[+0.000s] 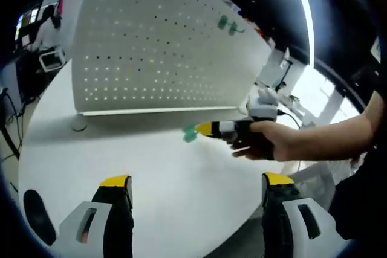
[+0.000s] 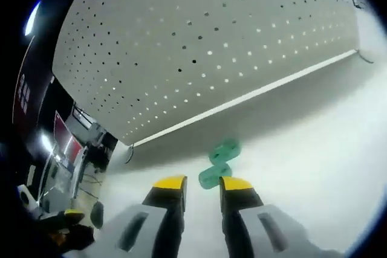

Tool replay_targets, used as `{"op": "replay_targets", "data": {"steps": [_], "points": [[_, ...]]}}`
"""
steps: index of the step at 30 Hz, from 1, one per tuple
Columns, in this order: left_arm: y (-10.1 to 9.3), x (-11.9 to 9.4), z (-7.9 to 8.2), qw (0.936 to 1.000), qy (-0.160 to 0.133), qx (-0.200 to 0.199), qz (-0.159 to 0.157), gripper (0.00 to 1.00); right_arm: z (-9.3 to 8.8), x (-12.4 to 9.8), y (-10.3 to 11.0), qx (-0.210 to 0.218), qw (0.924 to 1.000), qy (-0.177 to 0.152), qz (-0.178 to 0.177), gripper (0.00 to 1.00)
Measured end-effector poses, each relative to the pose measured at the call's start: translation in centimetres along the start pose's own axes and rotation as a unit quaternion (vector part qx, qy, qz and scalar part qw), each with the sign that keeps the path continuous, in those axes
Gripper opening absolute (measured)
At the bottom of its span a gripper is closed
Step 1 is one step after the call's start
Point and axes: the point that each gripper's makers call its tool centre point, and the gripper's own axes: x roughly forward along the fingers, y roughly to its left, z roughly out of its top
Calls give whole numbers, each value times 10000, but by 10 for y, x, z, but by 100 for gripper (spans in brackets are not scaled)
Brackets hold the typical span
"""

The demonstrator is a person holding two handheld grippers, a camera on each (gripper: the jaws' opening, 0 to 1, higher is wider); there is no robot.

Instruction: Insert the hook assembly into the mounting plate slot until the hook locks in place.

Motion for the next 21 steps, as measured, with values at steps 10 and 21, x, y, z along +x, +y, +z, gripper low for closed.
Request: {"op": "replay_targets", "data": {"steps": [10, 21], "points": [[5, -2, -5, 10000, 38, -81, 37, 89, -4, 16, -13, 691, 9960, 354, -439, 11], [6, 0, -3, 10000, 44, -78, 32, 87, 3, 13, -16, 271, 9976, 376, -522, 0]]}}
